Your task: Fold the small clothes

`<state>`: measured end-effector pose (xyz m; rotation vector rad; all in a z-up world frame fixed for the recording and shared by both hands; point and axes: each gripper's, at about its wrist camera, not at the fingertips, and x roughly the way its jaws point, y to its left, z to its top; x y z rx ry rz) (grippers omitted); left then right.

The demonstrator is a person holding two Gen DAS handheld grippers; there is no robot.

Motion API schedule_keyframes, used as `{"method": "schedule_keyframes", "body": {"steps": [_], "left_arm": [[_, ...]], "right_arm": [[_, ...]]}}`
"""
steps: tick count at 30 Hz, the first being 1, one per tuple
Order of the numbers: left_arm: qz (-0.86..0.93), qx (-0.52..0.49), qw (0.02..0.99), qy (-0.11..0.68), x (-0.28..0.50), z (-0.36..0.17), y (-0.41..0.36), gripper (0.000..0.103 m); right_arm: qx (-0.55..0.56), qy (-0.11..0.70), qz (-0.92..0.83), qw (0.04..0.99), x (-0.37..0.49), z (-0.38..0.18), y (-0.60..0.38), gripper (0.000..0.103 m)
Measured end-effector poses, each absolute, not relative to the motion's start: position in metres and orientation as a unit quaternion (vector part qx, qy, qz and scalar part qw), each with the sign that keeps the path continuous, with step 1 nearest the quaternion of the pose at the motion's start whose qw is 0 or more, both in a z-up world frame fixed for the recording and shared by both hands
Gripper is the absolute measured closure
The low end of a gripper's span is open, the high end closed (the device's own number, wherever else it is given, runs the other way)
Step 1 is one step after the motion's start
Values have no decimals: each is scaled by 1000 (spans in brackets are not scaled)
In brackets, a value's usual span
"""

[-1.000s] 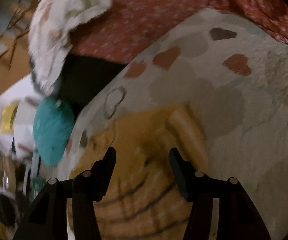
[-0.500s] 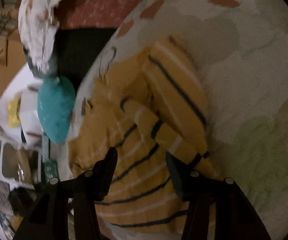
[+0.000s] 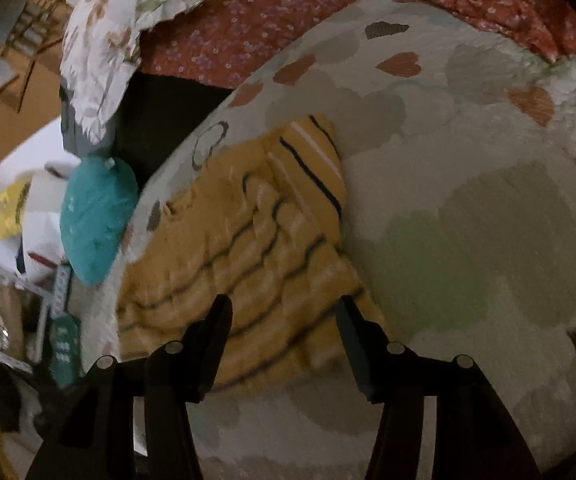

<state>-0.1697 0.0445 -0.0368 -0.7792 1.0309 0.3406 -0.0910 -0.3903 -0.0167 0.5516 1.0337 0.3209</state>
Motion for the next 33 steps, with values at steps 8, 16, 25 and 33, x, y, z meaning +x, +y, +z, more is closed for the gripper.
{"method": "schedule_keyframes", "body": {"steps": [8, 16, 25, 33], "left_arm": [[177, -383, 772, 475, -186, -45, 56, 55], [108, -423, 749, 498, -172, -71, 69, 76], [211, -325, 785, 483, -184, -48, 100, 103], [177, -459, 743, 453, -204, -60, 132, 98]], "right_arm": [[212, 502, 152, 825, -124, -24, -377, 45], [120, 501, 208, 832, -121, 1, -312, 45], [67, 506, 251, 823, -89, 27, -220, 45], [-5, 549, 339, 764, -54, 26, -94, 43]]}}
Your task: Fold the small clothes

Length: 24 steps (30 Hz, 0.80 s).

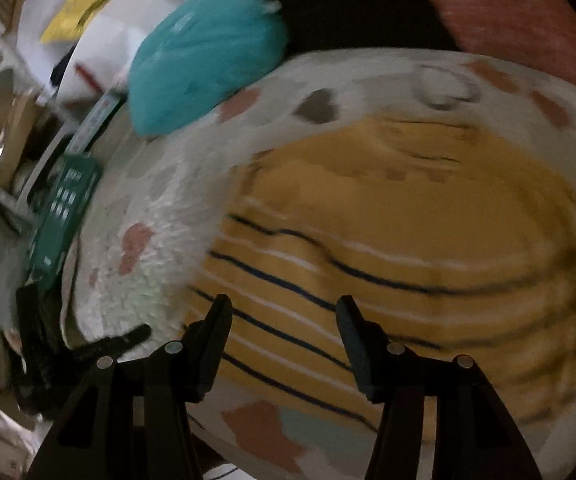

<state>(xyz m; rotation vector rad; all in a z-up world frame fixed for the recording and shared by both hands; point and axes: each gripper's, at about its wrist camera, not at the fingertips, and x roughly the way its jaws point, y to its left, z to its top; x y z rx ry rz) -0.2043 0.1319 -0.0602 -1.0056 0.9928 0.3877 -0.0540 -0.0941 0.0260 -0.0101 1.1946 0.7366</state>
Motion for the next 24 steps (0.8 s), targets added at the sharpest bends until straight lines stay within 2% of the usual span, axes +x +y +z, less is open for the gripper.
{"method": "schedule_keyframes", "body": {"steps": [9, 11, 13, 16, 17, 18, 19, 20, 22, 24], "left_arm": [[153, -487, 732, 451, -191, -66, 134, 83], [154, -486, 733, 450, -189, -66, 135, 83], [152, -490, 731, 450, -190, -67, 137, 82], [152, -495, 727, 451, -195, -69, 140, 76], [151, -499, 725, 450, -195, -70, 140, 75], [146, -501, 725, 450, -197, -70, 142, 74], [140, -501, 725, 452, -196, -71, 142, 72], [133, -503, 725, 451, -195, -71, 138, 70], [112, -518, 724, 442, -192, -72, 129, 56], [92, -524, 722, 443, -185, -73, 119, 51]], "right_arm": [[-84, 609, 300, 730, -7, -34, 19, 36], [-127, 603, 296, 730, -10, -44, 41, 22], [-172, 597, 299, 725, -15, -49, 55, 15], [-258, 577, 301, 714, -29, -57, 70, 15], [-279, 568, 300, 714, -33, -59, 72, 17], [-312, 548, 292, 719, -40, -60, 72, 31], [-338, 524, 279, 730, -45, -59, 70, 58], [-339, 515, 280, 736, -46, -55, 67, 77], [-314, 516, 290, 743, -43, -46, 57, 85], [-277, 518, 300, 752, -37, -34, 43, 87]]}}
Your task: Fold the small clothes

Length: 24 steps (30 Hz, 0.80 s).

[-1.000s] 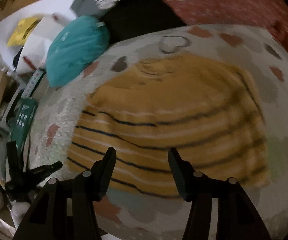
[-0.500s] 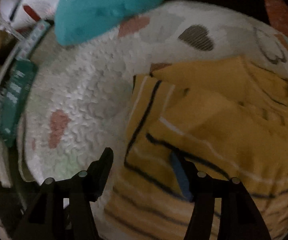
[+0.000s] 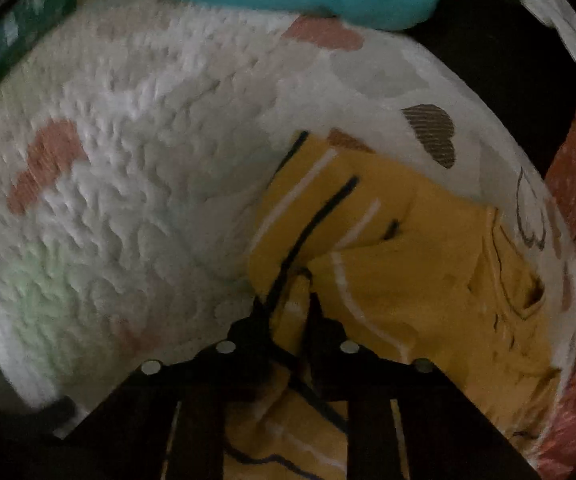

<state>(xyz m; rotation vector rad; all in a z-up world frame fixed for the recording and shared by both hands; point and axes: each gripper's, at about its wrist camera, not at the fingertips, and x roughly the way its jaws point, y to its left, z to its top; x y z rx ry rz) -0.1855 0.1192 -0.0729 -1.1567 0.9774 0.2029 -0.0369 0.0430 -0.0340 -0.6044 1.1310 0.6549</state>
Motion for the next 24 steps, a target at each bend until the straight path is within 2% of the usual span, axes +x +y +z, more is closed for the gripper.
{"method": "schedule_keyframes", "body": {"steps": [3, 4, 5, 6, 7, 12, 14, 15, 16, 21, 24], "left_arm": [[73, -514, 725, 452, -170, -72, 99, 50], [65, -510, 727, 456, -166, -71, 92, 55], [55, -508, 728, 457, -162, -70, 86, 65], [37, -507, 729, 458, -157, -68, 78, 93], [19, -504, 731, 460, -152, -65, 70, 98], [-61, -492, 754, 431, -136, -38, 29, 97], [-84, -490, 757, 424, -130, -31, 15, 94], [-92, -491, 756, 423, -128, -31, 11, 88], [-96, -493, 754, 423, -124, -31, 7, 84], [-79, -495, 746, 438, -112, -40, 4, 83], [-77, -490, 740, 454, -107, -48, -2, 82]], "right_arm": [[-240, 516, 314, 760, -32, -13, 23, 88], [-229, 514, 318, 763, -30, -5, 21, 88], [-214, 512, 322, 767, -28, 4, 13, 88], [-202, 511, 323, 770, -28, 11, 9, 88], [-186, 511, 324, 774, -27, 18, 0, 88], [-109, 505, 312, 797, -11, 54, -71, 89], [-84, 507, 289, 808, -1, 61, -116, 89], [-75, 510, 278, 811, 4, 62, -134, 89], [-63, 514, 263, 814, 10, 61, -156, 90], [-7, 529, 166, 832, 44, 46, -267, 90], [-2, 558, 118, 822, 58, 18, -312, 89]]}}
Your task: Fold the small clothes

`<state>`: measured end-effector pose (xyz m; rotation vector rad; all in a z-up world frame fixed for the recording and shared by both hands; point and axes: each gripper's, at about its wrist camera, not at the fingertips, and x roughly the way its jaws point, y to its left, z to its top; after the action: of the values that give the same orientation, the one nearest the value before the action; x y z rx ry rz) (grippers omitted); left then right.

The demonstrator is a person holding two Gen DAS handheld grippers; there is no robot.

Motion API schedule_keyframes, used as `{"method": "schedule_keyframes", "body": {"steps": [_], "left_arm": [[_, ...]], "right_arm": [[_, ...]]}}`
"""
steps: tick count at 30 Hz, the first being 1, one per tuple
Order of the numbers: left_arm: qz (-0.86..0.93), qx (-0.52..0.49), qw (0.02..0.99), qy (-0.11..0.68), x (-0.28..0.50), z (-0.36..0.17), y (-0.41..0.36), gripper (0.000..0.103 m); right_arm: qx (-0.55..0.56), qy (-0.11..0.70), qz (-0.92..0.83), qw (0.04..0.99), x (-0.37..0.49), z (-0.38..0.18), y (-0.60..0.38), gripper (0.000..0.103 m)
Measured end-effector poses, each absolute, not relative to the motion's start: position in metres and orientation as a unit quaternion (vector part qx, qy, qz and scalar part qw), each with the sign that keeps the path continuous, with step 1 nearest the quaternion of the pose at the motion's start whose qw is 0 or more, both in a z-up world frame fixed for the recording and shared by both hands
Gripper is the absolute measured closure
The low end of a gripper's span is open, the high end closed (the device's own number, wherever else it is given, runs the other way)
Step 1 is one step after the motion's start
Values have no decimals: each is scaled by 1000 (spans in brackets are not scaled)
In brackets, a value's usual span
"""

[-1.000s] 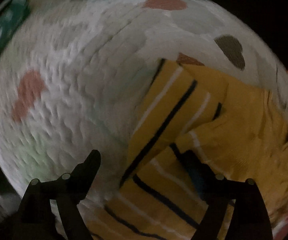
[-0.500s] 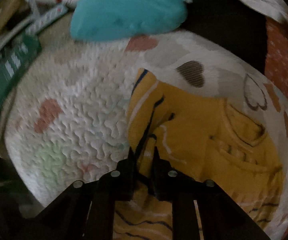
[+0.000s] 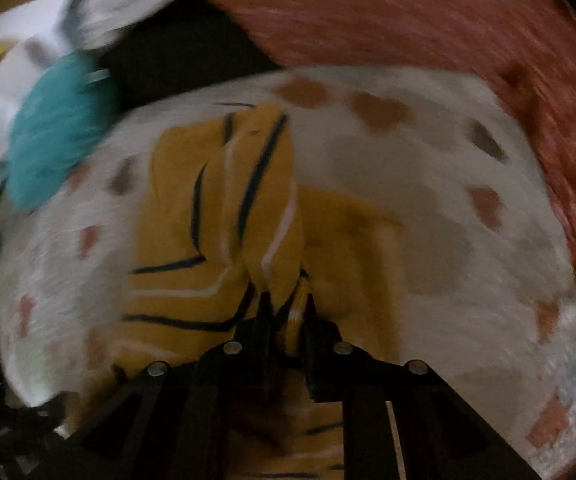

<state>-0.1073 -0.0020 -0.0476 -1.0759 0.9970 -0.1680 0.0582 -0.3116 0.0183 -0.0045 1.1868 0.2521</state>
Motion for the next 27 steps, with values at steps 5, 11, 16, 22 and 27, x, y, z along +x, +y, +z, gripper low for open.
{"method": "schedule_keyframes", "body": {"steps": [5, 11, 16, 22, 27], "left_arm": [[-74, -469, 737, 481, -98, -54, -21, 81], [-69, -431, 749, 498, -91, -51, -43, 79], [-79, -412, 751, 511, -86, -48, -59, 74], [-80, -373, 754, 535, -83, -53, -77, 71], [-83, -349, 766, 534, -83, -46, -86, 71]], "right_arm": [[11, 524, 76, 848, 46, 31, -346, 82], [18, 474, 128, 871, 9, 62, -331, 82], [22, 497, 172, 850, -28, 37, -316, 82], [33, 581, 111, 805, -27, -28, -344, 86], [75, 508, 117, 850, -15, 25, -355, 81]]}}
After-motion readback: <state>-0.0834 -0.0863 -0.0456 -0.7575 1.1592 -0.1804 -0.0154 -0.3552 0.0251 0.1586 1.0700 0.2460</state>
